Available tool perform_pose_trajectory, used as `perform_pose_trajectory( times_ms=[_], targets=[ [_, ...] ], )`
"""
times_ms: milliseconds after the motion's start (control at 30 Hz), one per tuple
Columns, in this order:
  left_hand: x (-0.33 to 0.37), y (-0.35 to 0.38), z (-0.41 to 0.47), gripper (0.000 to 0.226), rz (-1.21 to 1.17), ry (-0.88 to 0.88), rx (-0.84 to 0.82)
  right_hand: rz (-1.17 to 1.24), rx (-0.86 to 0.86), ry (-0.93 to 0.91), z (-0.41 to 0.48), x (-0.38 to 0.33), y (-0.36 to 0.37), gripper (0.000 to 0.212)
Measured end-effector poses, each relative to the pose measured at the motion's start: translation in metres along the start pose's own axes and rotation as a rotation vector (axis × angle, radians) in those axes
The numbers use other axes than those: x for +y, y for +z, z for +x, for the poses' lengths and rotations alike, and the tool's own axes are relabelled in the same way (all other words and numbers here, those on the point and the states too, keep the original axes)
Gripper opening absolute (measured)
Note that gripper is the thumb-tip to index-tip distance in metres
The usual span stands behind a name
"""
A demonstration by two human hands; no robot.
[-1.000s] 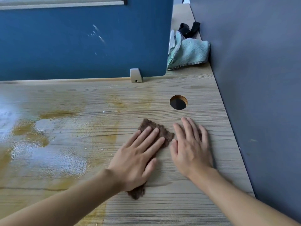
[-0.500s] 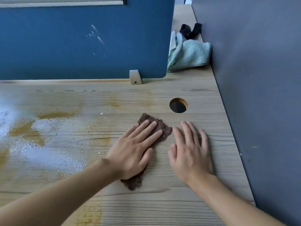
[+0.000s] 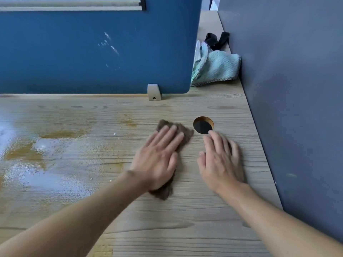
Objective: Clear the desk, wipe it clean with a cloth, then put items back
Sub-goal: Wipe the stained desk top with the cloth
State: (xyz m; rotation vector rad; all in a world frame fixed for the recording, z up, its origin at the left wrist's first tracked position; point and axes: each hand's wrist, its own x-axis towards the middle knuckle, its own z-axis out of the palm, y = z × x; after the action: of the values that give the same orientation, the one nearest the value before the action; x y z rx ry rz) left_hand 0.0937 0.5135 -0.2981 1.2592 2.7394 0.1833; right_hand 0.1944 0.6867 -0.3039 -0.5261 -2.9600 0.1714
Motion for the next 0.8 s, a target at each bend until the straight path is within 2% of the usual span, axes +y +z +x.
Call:
perform_pose_trajectory(
  times_ms=[67, 133, 167, 267, 333, 400, 500, 533, 700, 733, 800],
  targets=[
    [-0.002, -0.002, 0.026, 0.064, -0.017, -0.205, 0.047, -0.022, -0.005, -0.011, -0.001, 0.000, 0.003, 0.053],
    [0.005, 0.000, 0.035, 0.065, -0.024, -0.251, 0.051, -0.030, -0.010, -0.007, 0.001, -0.001, 0.004, 0.054],
    [0.011, 0.001, 0.029, 0.065, -0.009, -0.190, 0.041, -0.028, -0.012, -0.012, 0.002, -0.002, 0.004, 0.054],
    [0.022, 0.003, -0.001, 0.062, -0.015, 0.151, -0.010, -0.010, -0.011, -0.006, 0.003, -0.003, 0.001, 0.054],
    [0.013, 0.003, 0.003, 0.061, -0.024, 0.245, -0.055, -0.018, -0.018, -0.006, 0.001, -0.004, 0.000, 0.053],
    [0.006, 0.001, 0.030, 0.064, 0.001, 0.142, -0.016, -0.020, -0.022, -0.005, 0.001, -0.003, -0.001, 0.054],
    [0.008, -0.001, 0.066, 0.066, -0.015, -0.158, 0.051, -0.031, -0.043, -0.008, 0.002, -0.003, -0.001, 0.055],
    [0.011, 0.001, 0.068, 0.066, -0.013, -0.173, 0.052, -0.031, -0.047, -0.005, 0.002, -0.003, -0.001, 0.055],
    [0.017, 0.001, 0.020, 0.064, -0.001, 0.254, -0.046, -0.025, -0.047, 0.002, 0.002, -0.004, -0.002, 0.054],
    [0.012, 0.001, 0.021, 0.063, -0.007, 0.266, -0.053, -0.025, -0.051, -0.001, 0.001, -0.004, -0.003, 0.054],
    [0.003, 0.001, 0.040, 0.065, 0.002, 0.162, -0.010, -0.026, -0.054, -0.006, 0.002, -0.003, -0.003, 0.055]
  ],
)
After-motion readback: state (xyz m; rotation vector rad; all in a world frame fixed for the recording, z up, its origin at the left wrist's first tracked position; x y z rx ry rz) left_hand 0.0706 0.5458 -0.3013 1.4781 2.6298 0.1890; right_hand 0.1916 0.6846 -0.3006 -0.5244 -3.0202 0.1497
